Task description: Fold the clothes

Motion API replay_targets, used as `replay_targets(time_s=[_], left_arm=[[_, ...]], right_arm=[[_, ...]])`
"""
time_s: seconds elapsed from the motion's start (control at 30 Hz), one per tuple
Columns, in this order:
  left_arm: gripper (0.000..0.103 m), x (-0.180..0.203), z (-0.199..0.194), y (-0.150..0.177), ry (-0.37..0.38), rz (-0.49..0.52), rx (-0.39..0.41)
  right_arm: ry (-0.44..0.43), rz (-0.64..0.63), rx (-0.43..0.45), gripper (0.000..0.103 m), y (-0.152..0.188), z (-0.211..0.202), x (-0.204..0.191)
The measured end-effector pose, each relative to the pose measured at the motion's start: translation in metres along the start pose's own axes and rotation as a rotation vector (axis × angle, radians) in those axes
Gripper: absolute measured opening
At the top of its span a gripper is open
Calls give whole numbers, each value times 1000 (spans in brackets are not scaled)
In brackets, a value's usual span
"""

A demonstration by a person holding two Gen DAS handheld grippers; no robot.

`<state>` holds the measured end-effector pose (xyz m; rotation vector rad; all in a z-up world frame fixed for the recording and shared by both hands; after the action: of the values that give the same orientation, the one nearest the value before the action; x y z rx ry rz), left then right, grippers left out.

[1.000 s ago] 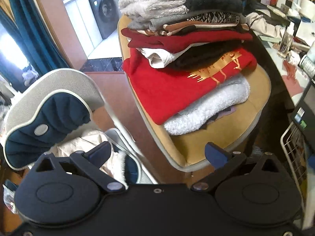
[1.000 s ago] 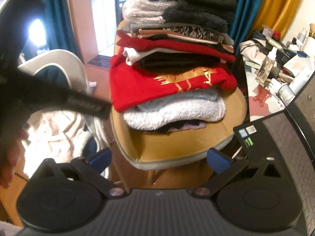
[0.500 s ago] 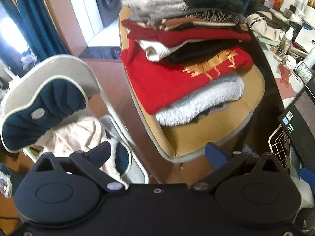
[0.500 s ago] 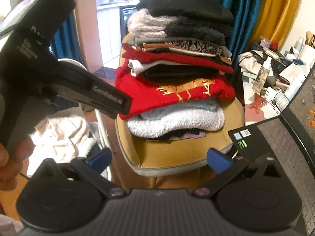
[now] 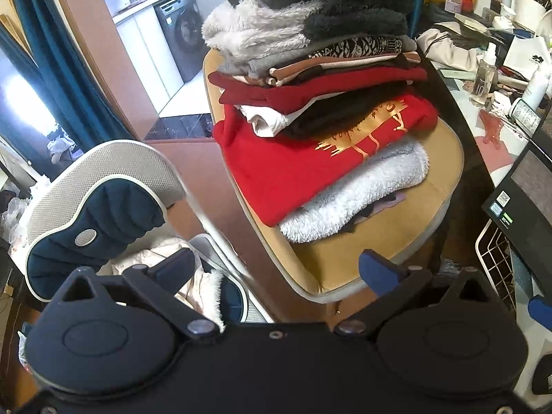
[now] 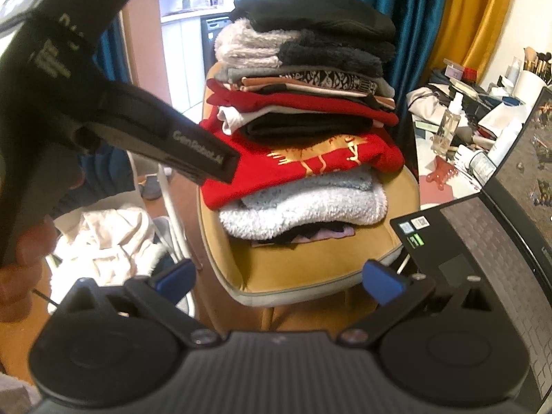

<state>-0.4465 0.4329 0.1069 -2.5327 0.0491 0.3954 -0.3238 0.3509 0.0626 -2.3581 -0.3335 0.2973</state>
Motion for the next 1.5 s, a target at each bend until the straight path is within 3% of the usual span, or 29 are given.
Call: replay_targets(time_s=[1.5], left_arm=[[103, 1, 1, -4, 37, -3, -23]], right_arm=[[28, -8, 3, 102, 1, -3, -2]])
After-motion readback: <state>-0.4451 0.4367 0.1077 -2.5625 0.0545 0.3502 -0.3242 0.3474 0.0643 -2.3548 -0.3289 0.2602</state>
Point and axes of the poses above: each gripper's, at about its wrist camera, not at the fingertips, and z roughly the way its jaws point, x to its right, y to its underside, the point moved 1 cm from there along z, roughly the way its jaws point, and after that the axes turned 11 degrees about z, right-handed, at the moved point
